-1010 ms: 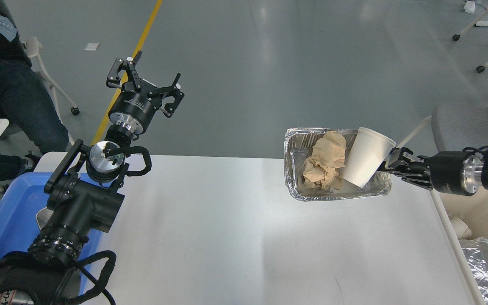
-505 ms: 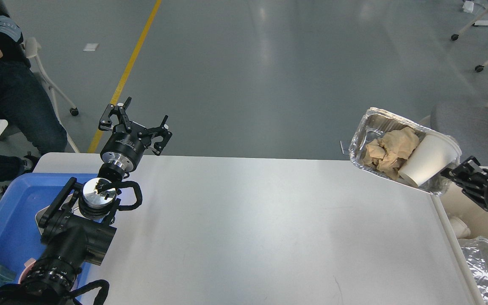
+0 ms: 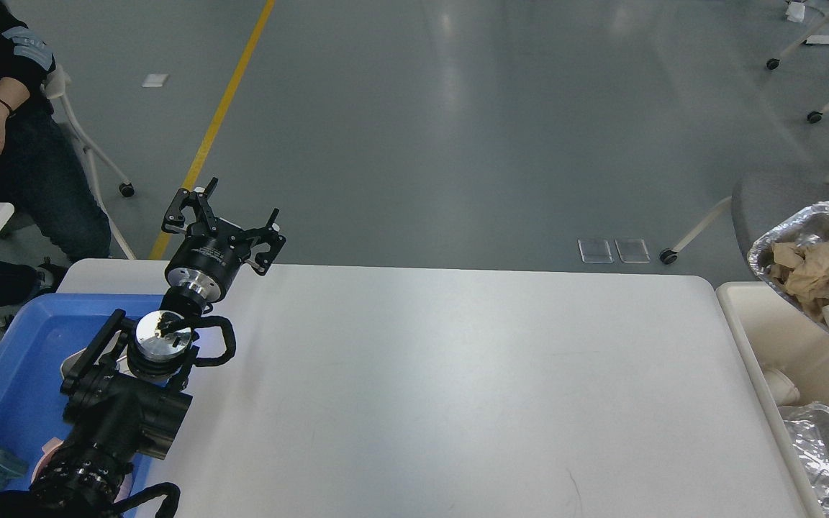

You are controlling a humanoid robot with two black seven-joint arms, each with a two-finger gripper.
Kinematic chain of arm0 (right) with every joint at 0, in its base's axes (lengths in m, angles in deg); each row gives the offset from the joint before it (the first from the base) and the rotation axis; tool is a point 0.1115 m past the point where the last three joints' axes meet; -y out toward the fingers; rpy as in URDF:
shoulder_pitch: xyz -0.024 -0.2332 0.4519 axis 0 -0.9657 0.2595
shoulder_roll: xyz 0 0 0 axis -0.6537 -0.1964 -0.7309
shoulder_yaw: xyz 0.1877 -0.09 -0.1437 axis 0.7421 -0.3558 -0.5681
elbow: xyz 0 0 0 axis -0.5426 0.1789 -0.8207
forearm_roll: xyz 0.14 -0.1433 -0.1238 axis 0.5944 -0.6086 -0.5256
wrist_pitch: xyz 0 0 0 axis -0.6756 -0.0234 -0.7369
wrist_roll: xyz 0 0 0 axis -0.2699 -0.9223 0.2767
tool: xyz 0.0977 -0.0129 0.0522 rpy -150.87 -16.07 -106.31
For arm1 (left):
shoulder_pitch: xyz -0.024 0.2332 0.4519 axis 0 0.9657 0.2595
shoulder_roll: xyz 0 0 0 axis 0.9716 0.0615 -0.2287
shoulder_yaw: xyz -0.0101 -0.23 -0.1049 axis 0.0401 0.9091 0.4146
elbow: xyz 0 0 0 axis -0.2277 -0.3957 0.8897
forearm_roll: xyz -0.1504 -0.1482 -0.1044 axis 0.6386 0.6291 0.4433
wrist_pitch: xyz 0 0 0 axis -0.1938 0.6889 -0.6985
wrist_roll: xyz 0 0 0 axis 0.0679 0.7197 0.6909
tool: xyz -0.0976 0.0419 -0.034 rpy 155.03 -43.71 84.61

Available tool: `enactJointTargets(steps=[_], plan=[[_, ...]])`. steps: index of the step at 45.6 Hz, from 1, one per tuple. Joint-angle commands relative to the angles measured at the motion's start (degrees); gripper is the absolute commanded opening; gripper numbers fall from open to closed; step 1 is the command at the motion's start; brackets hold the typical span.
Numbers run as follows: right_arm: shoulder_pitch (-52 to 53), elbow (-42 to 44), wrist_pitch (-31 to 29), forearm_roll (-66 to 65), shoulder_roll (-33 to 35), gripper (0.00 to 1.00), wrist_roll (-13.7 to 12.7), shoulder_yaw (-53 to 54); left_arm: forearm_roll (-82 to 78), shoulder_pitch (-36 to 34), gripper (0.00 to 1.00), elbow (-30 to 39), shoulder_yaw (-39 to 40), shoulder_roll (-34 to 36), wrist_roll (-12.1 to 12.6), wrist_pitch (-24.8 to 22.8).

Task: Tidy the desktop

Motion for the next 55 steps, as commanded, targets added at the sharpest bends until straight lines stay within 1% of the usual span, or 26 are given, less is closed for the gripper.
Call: enactJointTargets(steps=[1,7,13,17,22,29,30,32,36,39,41,43,51,55], plan=[[-0.3,3.9,3.6,0.3,-2.8,0.00,0.4,0.0,0.0,0.0,0.97,0.1,-0.1,0.8,0.0,0.6],[-0.8,7.2,6.2,0.3,-4.9,0.00,0.5,0.1,0.0,0.0,0.97,0.3,-0.1,1.9,0.0,1.1],[-0.9,10.1,7.3,0.3,-7.3,0.00,0.8,0.1,0.0,-0.1,0.97,0.6,-0.1,3.3,0.2,2.0],[-1.2,12.2,7.9,0.3,-8.0,0.00,1.5,0.2,0.0,0.0,0.97,0.6,-0.2,4.3,0.4,2.8],[-1.2,15.5,8.8,0.3,-9.8,0.00,3.4,-0.2,0.0,0.1,0.97,0.6,-0.2,5.0,0.5,2.8],[-1.8,16.2,9.2,0.3,-10.6,0.00,3.8,-0.3,0.0,0.0,0.97,0.6,-0.6,5.4,0.6,2.7],[-1.8,16.1,9.3,0.3,-10.6,0.04,3.8,-0.3,0.0,0.0,0.97,0.6,-0.6,5.4,0.6,2.7],[-1.7,16.0,9.7,0.3,-10.6,0.18,3.8,0.0,0.0,0.0,0.97,0.6,-0.8,5.4,0.5,2.8],[-1.6,16.0,11.0,0.3,-10.9,0.44,3.8,0.4,0.0,0.0,0.97,0.6,-0.8,5.5,0.6,2.8],[-1.2,16.4,13.6,0.3,-11.5,0.57,3.8,0.6,0.0,-0.1,0.97,0.6,-0.8,5.5,0.7,2.8],[-0.9,16.3,15.6,0.3,-11.7,0.75,3.8,1.1,0.0,-0.2,0.97,0.6,-0.8,5.5,0.7,2.8],[-0.5,16.3,17.3,0.3,-11.7,1.00,3.7,1.7,-0.1,-0.3,0.97,0.6,-0.9,5.5,0.8,2.8],[0.8,15.5,19.4,0.3,-11.1,1.00,3.7,1.9,-0.1,-0.9,0.97,0.6,-1.0,5.5,1.1,2.9],[5.6,15.6,19.1,0.3,-9.3,1.00,3.7,1.9,-0.1,-1.2,0.97,0.6,-1.0,5.7,1.1,2.9]])
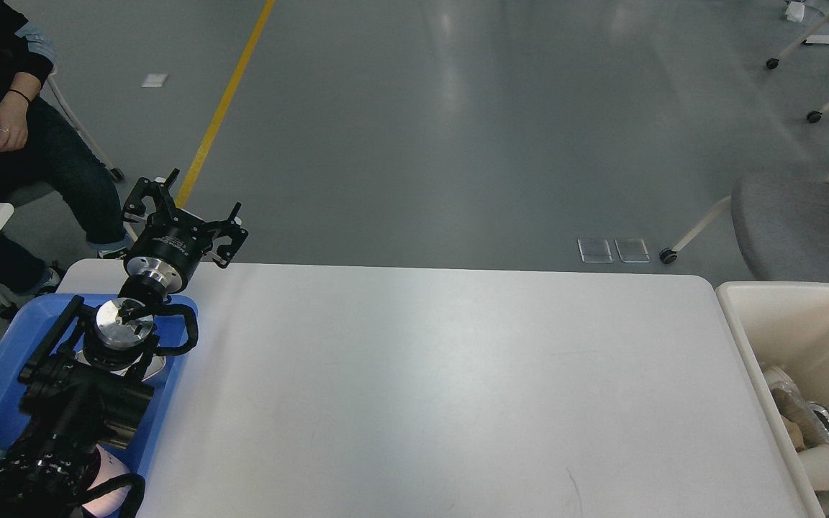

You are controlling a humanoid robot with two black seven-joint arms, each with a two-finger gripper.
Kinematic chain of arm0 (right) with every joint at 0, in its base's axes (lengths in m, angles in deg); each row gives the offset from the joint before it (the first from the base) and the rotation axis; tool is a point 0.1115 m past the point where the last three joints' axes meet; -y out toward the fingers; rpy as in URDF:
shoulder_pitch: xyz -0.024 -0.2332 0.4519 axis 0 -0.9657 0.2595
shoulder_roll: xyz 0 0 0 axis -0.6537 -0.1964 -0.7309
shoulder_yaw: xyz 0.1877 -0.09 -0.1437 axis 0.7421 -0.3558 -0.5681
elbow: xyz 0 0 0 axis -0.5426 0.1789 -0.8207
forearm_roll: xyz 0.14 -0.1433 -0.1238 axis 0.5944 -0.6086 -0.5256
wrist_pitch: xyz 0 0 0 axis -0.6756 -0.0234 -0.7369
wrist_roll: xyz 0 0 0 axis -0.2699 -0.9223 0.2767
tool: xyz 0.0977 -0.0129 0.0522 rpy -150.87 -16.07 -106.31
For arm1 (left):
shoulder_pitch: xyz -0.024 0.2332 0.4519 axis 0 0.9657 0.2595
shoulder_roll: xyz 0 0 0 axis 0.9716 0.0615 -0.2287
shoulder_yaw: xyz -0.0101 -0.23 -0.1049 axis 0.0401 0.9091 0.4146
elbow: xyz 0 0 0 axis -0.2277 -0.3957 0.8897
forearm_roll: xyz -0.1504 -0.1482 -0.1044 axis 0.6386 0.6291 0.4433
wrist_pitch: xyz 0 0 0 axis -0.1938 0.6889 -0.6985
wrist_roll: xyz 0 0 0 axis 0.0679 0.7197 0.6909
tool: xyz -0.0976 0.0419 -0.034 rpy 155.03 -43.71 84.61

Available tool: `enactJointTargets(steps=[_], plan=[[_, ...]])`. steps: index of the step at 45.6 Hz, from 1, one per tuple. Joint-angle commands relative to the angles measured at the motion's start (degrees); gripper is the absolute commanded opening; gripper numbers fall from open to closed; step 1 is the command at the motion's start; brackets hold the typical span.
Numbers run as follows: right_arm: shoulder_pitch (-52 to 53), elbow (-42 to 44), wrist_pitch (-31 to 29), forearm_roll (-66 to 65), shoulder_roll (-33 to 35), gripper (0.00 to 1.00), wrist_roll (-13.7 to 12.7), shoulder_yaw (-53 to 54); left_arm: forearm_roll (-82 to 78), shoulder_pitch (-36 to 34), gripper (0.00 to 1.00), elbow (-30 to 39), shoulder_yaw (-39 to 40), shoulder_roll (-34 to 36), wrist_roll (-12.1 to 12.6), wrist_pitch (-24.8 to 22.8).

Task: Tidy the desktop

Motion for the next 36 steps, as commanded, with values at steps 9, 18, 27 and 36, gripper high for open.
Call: enactJointTargets(steps=[9,18,27,36], plan=[[14.6,-0.3,-0.5,0.0,5.5,1.00,0.0,0.0,0.0,-0.7,0.97,0.0,-0.3,1.2,0.0,-0.1],[27.6,-4.5,-9.9,6.7,-1.6,1.00,0.1,0.7,0.0,-1.5,0.97,0.0,-0.3,2.7,0.1,-0.6],[28.1,-6.9,-19.5,14.4,-13.1,1.00,1.8,5.5,0.1,-3.0,0.97,-0.4,-0.3,4.9,0.1,-0.8],[27.0,-6.7,-29.3,17.4,-25.4,1.00,6.0,12.9,0.4,-2.2,0.97,-0.7,-0.2,4.8,0.0,-1.7]])
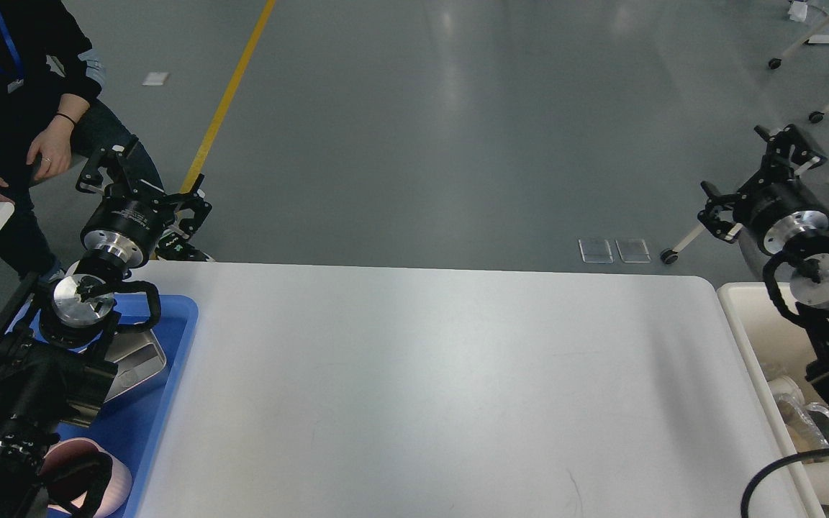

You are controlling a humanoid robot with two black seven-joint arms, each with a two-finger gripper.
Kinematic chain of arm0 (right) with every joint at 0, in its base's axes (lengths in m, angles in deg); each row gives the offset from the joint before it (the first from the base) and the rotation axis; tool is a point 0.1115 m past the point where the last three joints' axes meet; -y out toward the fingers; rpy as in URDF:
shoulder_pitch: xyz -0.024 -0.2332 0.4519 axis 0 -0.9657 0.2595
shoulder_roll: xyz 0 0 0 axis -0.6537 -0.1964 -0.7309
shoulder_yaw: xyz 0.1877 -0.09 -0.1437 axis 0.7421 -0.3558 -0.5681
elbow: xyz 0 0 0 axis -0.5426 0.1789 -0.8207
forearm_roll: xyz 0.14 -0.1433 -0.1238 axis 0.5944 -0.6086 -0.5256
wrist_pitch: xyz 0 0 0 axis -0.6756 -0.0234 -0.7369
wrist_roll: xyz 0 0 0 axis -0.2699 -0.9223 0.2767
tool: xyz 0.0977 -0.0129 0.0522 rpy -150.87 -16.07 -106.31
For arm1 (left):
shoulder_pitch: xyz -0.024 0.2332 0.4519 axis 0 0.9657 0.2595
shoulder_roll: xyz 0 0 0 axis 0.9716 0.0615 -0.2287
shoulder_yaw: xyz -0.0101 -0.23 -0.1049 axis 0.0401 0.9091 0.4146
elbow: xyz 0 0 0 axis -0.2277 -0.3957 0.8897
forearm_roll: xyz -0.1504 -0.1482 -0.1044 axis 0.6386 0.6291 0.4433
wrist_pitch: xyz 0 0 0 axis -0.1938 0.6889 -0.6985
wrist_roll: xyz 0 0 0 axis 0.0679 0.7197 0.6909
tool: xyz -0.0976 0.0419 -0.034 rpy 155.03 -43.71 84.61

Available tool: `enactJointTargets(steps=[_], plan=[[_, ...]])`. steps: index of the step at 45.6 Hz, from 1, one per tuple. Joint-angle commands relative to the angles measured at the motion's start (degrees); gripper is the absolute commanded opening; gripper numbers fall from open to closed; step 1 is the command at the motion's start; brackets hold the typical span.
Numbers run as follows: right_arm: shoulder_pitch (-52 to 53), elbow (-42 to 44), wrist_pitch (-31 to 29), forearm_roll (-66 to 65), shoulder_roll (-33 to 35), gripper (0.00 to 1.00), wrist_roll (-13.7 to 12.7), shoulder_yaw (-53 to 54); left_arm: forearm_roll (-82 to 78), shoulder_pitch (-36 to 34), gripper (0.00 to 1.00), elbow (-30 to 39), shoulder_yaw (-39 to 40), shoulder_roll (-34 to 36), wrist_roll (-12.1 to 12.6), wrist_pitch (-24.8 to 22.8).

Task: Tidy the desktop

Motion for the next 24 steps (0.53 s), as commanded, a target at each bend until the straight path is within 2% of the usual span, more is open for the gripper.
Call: enactJointTargets(steps=[1,8,12,24], plan=[[-0.7,0.7,-4.9,1.9,-8.7,1.00,2.3,3.8,0.2,0.3,0.97,-0.2,0.1,-0.6,-0.1,-0.7],[-4.5,-0.2,-9.3,2.9,-15.3,1.00,6.8,4.6,0.2,0.3,0.97,-0.2,-1.0,-2.0,0.4,-0.8],[-4.7,-0.1,-9.5,2.9,-20.5,1.00,6.9,4.8,0.3,0.3,0.97,-0.3,-1.7,-2.5,0.4,-0.8],[-5.1,-0.2,-12.2,3.1,-24.5,1.00,7.1,4.8,0.4,1.4,0.97,-0.3,-1.8,-3.9,0.4,-0.8]])
